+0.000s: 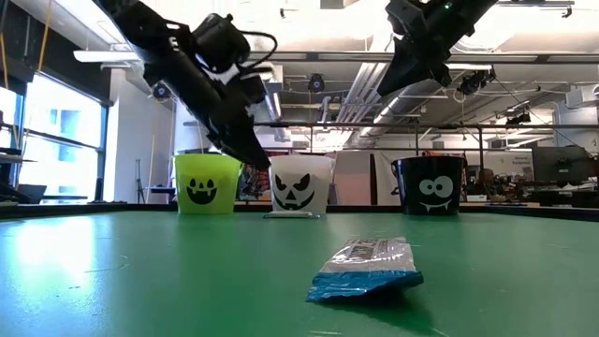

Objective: Sort candy by brand, put in halloween buckets
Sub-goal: Put the white chocolate bar into the black bucket

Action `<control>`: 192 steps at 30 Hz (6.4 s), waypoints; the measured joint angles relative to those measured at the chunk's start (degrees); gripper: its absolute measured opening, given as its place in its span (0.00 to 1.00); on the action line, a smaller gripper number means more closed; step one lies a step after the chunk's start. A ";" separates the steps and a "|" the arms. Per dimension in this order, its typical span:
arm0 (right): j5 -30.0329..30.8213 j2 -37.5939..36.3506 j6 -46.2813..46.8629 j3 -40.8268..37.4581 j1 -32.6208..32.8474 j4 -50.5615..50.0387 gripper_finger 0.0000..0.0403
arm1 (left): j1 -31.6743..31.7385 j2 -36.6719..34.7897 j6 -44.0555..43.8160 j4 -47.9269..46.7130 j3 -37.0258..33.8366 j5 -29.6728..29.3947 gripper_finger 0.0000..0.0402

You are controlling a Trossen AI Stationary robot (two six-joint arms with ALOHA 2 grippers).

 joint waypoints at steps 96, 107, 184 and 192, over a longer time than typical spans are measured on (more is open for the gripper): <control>3.36 8.90 -31.06 0.24 13.91 22.32 0.46 | 1.00 -1.71 -45.40 23.55 0.22 39.91 0.00; -0.74 8.87 -30.06 0.26 13.07 24.93 0.29 | -0.55 -1.71 -50.08 28.73 0.22 39.87 0.00; -16.69 14.48 -9.39 9.76 -50.64 -12.85 0.42 | -4.87 -1.71 -22.48 25.64 0.28 26.80 0.39; -15.00 7.35 -8.52 6.62 -45.48 -16.68 0.22 | -9.97 -1.71 -19.87 22.31 0.31 24.41 0.39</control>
